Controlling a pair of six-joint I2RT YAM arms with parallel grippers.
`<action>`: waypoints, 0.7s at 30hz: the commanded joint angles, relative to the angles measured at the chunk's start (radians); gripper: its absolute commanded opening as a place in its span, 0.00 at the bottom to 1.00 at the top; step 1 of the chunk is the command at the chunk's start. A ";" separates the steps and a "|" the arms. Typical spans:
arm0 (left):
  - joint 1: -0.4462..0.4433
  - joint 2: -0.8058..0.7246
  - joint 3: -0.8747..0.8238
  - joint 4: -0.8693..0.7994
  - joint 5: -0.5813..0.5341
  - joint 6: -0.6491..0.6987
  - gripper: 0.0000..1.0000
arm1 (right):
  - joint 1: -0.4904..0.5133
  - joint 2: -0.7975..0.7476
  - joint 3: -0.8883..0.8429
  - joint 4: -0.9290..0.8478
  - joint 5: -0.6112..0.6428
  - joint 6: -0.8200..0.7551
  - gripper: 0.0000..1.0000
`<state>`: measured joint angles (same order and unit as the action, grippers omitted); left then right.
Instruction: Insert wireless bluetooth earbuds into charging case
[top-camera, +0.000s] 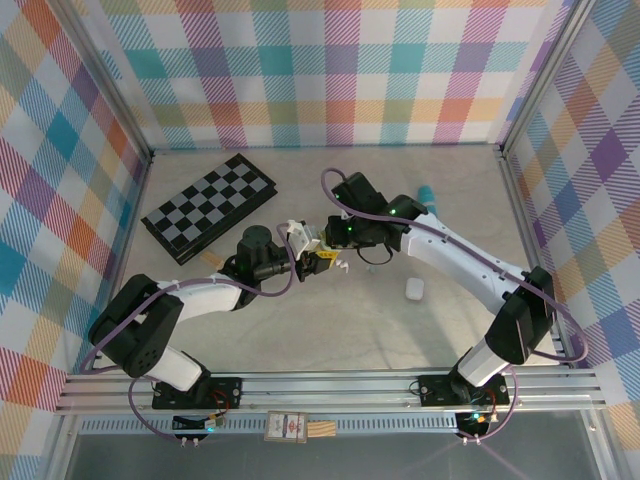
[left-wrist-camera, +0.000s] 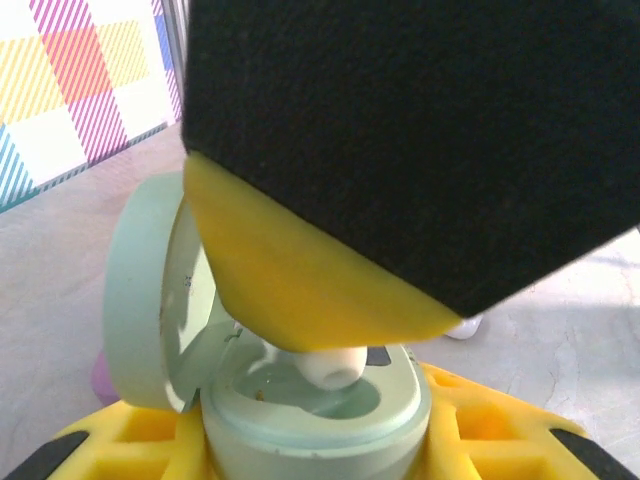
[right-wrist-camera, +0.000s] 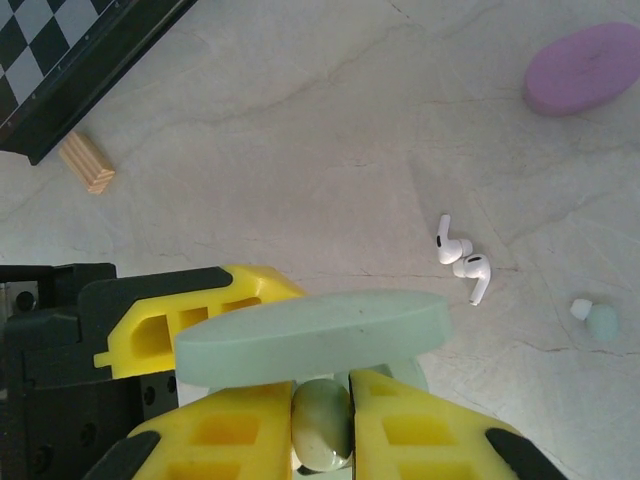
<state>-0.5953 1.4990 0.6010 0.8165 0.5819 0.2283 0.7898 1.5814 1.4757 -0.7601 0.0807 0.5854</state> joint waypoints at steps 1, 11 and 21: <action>-0.014 -0.003 0.016 0.059 0.016 -0.003 0.34 | 0.009 0.015 0.030 0.001 -0.015 -0.013 0.19; -0.015 0.000 0.022 0.061 0.009 -0.004 0.34 | 0.011 0.025 0.024 0.005 -0.047 -0.008 0.23; -0.015 0.007 0.023 0.064 0.007 -0.005 0.34 | 0.010 0.005 0.023 0.012 -0.064 -0.009 0.34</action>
<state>-0.6010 1.4990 0.6010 0.8169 0.5816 0.2283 0.7914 1.5936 1.4757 -0.7490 0.0559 0.5858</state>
